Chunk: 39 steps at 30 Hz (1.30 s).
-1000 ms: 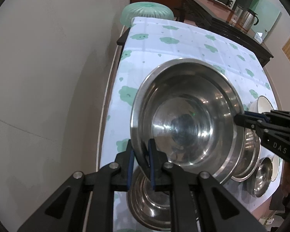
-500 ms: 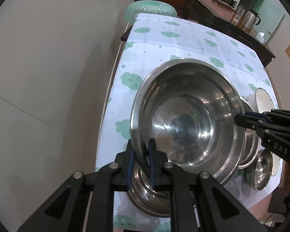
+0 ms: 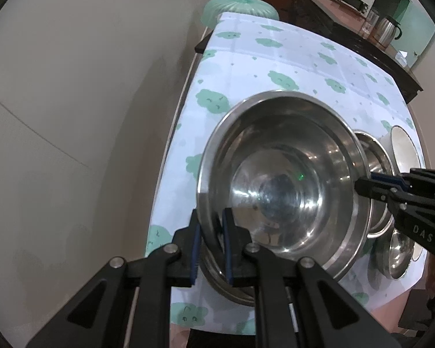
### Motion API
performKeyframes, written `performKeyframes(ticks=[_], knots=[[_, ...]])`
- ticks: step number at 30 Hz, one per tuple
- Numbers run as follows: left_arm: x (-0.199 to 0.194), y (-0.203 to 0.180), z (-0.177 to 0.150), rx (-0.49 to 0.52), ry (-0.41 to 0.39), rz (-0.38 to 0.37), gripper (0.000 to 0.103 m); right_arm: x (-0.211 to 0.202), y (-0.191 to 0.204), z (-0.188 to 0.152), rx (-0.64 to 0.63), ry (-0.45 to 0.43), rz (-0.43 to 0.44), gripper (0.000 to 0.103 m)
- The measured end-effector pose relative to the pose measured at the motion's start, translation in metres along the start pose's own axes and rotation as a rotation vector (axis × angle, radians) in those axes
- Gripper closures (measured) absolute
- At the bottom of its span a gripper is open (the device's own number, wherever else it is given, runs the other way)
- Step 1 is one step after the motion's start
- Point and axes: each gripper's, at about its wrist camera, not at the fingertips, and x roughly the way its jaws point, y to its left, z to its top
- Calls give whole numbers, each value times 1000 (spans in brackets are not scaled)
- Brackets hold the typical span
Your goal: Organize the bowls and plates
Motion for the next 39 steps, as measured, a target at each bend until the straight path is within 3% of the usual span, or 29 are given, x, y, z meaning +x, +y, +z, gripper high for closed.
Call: performKeyframes(ticks=[39], knots=[[19, 12, -35, -8, 75, -2, 92, 20, 24, -28, -19, 106, 8, 87]])
